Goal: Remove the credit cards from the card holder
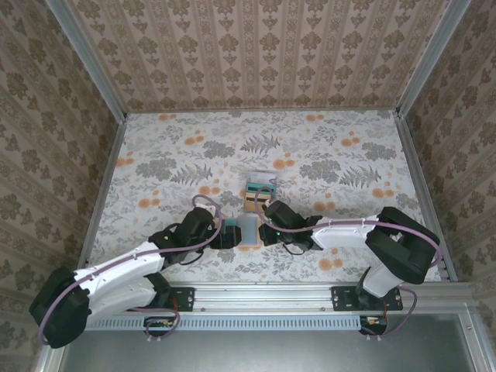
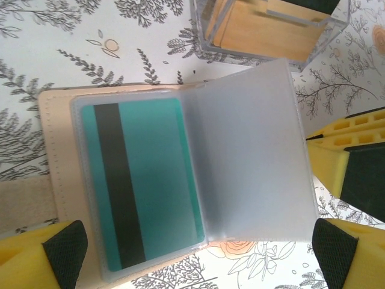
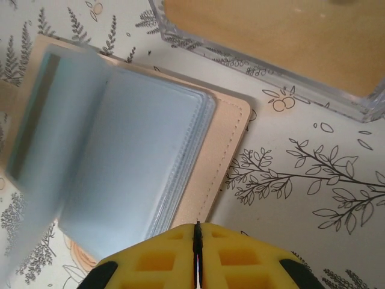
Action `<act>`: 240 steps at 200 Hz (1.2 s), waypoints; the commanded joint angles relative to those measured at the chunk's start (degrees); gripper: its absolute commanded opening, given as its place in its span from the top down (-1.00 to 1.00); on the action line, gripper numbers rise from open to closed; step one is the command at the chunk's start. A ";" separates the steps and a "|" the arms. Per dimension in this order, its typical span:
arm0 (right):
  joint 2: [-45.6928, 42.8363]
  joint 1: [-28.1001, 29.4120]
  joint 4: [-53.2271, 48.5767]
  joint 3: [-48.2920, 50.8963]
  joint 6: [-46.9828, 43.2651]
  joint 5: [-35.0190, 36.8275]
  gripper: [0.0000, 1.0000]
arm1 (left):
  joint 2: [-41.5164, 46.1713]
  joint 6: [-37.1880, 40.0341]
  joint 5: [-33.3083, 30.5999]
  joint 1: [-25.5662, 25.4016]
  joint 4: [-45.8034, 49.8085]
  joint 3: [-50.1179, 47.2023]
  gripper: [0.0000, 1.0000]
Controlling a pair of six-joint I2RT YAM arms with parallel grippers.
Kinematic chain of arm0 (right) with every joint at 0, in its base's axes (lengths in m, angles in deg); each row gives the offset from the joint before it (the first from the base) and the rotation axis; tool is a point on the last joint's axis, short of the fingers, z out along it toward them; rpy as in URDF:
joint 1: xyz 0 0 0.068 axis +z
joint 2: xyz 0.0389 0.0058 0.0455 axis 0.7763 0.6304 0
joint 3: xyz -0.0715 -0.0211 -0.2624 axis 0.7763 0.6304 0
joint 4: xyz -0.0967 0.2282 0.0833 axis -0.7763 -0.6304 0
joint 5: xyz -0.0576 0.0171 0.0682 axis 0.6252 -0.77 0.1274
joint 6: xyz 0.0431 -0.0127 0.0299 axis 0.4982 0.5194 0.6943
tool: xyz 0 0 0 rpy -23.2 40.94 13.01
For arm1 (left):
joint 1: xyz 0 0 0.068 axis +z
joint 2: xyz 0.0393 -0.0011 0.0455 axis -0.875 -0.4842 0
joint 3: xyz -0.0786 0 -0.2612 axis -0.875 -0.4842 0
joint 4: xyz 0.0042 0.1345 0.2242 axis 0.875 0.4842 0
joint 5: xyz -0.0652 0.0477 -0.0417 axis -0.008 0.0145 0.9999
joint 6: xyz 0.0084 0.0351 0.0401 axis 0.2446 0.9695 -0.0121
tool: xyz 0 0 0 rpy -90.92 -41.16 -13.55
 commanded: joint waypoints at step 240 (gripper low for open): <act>11.65 3.06 3.85 -14.09 19.93 -6.43 0.54 | -3.51 2.79 7.26 12.76 -7.97 -5.66 0.78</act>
